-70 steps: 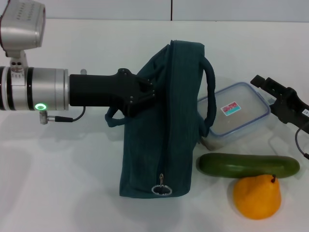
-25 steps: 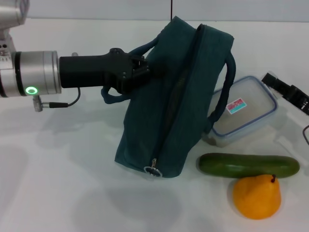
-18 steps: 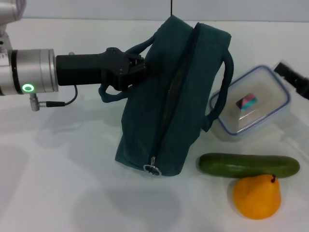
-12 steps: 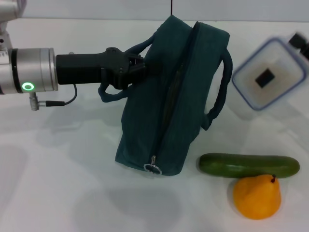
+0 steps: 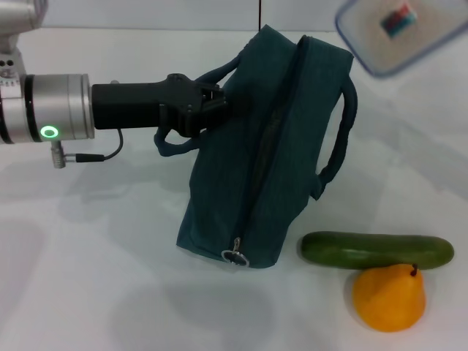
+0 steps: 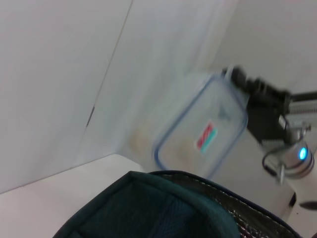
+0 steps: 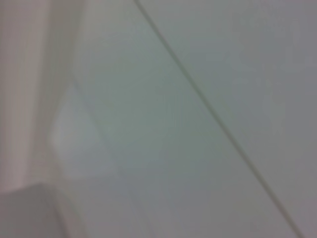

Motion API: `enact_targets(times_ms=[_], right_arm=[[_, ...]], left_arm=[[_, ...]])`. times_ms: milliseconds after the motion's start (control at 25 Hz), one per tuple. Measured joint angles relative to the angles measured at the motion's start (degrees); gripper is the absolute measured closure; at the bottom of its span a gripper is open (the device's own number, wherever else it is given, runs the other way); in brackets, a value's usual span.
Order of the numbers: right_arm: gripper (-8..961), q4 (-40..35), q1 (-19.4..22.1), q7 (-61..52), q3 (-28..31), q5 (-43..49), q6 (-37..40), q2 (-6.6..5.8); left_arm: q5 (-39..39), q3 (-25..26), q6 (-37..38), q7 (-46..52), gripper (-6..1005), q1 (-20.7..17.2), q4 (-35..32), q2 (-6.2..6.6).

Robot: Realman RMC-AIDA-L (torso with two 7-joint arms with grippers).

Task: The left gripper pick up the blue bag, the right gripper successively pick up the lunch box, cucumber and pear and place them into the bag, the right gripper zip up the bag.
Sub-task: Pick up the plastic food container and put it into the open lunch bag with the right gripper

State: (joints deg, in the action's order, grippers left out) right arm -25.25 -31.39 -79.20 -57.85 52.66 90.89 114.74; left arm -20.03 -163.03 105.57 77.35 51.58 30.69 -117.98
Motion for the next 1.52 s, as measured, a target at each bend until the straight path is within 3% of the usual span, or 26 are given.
enact_targets(times_ms=[240, 520, 760, 1200, 1520], right_arm=[[813, -0.5, -8.8, -4.6, -1.7, 0.0, 1.3, -1.65], [804, -0.6, -12.0, -6.6, -3.4, 2.2, 0.4, -1.11], [795, -0.6, -9.7, -6.6, -4.3, 4.0, 0.7, -0.51], [780, -1.2, -1.5, -6.3, -5.3, 7.9, 3.7, -1.22], [768, -0.8, -1.2, -6.2, -5.3, 15.3, 4.2, -1.67]], left_arm=[[0.2, 0.0, -0.4, 0.0, 959, 0.4, -0.3, -0.26], [0.2, 0.0, -0.4, 0.1, 959, 0.9, -0.3, -0.80], [0.0, 0.0, -0.8, 0.1, 959, 0.9, -0.2, -0.93], [-0.2, 0.0, -1.5, 0.1, 959, 1.0, -0.4, -0.93], [-0.2, 0.0, -3.0, 0.1, 959, 1.5, -1.6, -1.27]])
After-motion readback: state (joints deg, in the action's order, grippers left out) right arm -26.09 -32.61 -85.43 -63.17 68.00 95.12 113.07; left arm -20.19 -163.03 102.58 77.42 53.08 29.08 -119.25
